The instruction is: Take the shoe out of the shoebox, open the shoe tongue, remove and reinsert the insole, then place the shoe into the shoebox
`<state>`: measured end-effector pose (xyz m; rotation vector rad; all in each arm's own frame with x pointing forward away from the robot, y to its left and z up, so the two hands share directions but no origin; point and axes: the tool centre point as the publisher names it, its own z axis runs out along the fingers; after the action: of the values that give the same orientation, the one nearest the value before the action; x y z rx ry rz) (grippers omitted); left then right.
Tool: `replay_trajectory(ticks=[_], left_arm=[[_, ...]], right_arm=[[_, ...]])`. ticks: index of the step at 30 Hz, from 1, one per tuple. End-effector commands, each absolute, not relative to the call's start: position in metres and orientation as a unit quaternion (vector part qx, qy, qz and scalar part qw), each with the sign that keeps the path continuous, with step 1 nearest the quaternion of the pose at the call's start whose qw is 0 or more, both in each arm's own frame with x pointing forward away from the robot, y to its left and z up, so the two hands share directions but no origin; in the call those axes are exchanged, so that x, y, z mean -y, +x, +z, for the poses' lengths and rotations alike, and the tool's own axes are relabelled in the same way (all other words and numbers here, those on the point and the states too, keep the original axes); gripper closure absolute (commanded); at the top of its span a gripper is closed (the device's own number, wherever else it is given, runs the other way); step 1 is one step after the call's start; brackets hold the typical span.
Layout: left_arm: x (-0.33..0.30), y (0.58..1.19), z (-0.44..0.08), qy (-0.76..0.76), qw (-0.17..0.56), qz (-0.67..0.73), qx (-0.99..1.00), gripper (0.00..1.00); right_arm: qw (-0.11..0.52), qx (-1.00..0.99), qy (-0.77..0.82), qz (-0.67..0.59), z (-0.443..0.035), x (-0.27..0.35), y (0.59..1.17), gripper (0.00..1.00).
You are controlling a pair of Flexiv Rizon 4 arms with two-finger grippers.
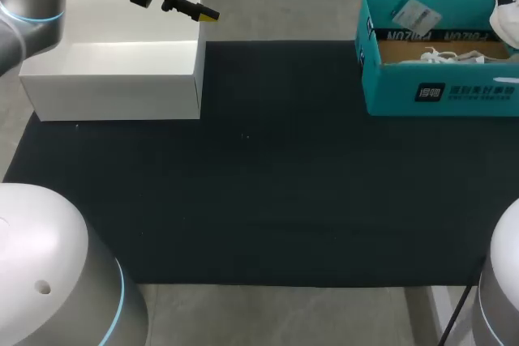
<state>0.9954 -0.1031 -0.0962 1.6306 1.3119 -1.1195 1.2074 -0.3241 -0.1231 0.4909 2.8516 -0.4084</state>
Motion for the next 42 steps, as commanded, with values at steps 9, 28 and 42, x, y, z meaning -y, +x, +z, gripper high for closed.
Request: replay_trajectory(ticks=[9, 28, 42], left_arm=[[0.103, 0.996, -0.096, 0.638, 0.374, -0.437, -0.512, 0.0], [0.103, 0.996, -0.096, 0.638, 0.374, -0.437, -0.512, 0.0], [0.103, 0.996, -0.096, 0.638, 0.374, -0.437, -0.512, 0.0]], right_arm=[[0.058, -0.949, 0.292, -0.109, -0.145, 0.363, 1.254, 1.0], [-0.001, -0.594, 0.803, -0.033, -0.142, 0.373, 1.242, 1.0], [-0.047, -0.494, 0.867, 0.036, -0.14, 0.377, 1.239, 1.0]])
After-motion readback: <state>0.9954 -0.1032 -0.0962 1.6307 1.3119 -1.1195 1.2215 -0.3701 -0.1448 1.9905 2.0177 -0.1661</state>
